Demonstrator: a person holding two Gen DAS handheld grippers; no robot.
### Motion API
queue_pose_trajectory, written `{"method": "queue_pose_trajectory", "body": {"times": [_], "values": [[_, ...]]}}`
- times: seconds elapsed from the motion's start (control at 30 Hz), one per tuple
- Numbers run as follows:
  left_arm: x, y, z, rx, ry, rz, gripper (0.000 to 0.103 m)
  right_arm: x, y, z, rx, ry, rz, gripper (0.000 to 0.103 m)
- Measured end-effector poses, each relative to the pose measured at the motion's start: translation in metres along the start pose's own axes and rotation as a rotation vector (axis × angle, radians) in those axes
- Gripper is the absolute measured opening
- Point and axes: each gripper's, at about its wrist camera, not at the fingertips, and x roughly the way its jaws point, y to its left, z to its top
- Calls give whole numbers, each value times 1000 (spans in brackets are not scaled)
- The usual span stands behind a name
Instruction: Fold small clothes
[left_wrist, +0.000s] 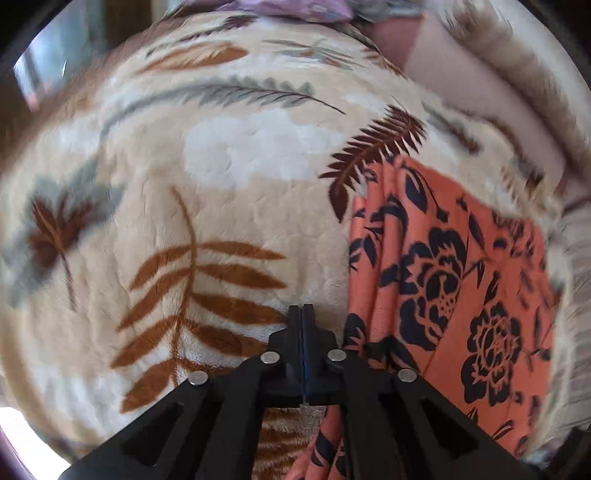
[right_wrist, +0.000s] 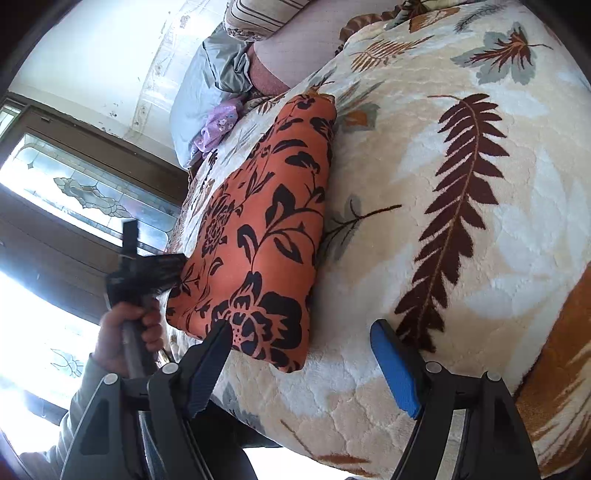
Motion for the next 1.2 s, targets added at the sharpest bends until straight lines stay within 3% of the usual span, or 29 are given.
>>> {"method": "queue_pose_trajectory", "body": {"times": [0.1, 0.13, 0.23, 0.3, 0.37, 0.4, 0.43, 0.47, 0.53, 0.8, 0.9, 1.0, 1.03, 1.07, 1.1, 1.13, 1.17, 1.2], "values": [[-34, -1, -9, -13, -69, -50, 3, -2, -5, 0, 17, -5, 10, 80], [-48, -8, -12, 20, -108, -72, 14, -1, -7, 0, 26, -5, 15, 80], [-77, -31, -16, 115, -180, -134, 83, 2, -6, 3, 36, -13, 14, 82], [-83, -44, -17, 159, -240, -166, 83, 3, -2, 3, 28, -16, 1, 82], [-64, -60, -10, 218, -189, -123, 79, 4, 0, 4, 25, -18, -6, 82], [-46, -63, -7, 233, -132, -105, 66, 4, -1, 4, 28, -20, -4, 82], [-25, -65, -3, 256, -51, -62, 13, 3, -1, 3, 31, -20, -3, 82], [-9, -59, 0, 233, -17, -57, 14, 3, -2, 3, 34, -20, -2, 82], [-12, -49, 5, 184, -26, -96, 13, 0, -2, 3, 33, -20, -5, 82], [-31, -45, -13, 250, -100, -46, 16, -5, -6, 3, 51, -30, 2, 82], [-58, -58, -24, 308, -184, -2, 16, -6, -6, 2, 52, -32, 1, 82], [-93, -72, -44, 363, -301, -70, 34, -7, -7, 0, 74, -33, 8, 82], [-98, -76, -50, 390, -330, -85, 49, -7, -8, 0, 84, -32, 13, 82], [-98, -80, -57, 416, -343, -61, 55, -8, -7, -1, 91, -31, 17, 82], [-88, -83, -61, 447, -334, 3, 55, -7, -7, -1, 97, -29, 19, 82], [-68, -81, -62, 456, -270, 74, 50, -7, -5, -2, 99, -27, 20, 82], [-43, -72, -61, 432, -170, 100, 35, -8, -3, -3, 97, -25, 18, 82], [-28, -58, -60, 372, -120, 63, 36, -8, -1, -4, 93, -21, 14, 82]]}}
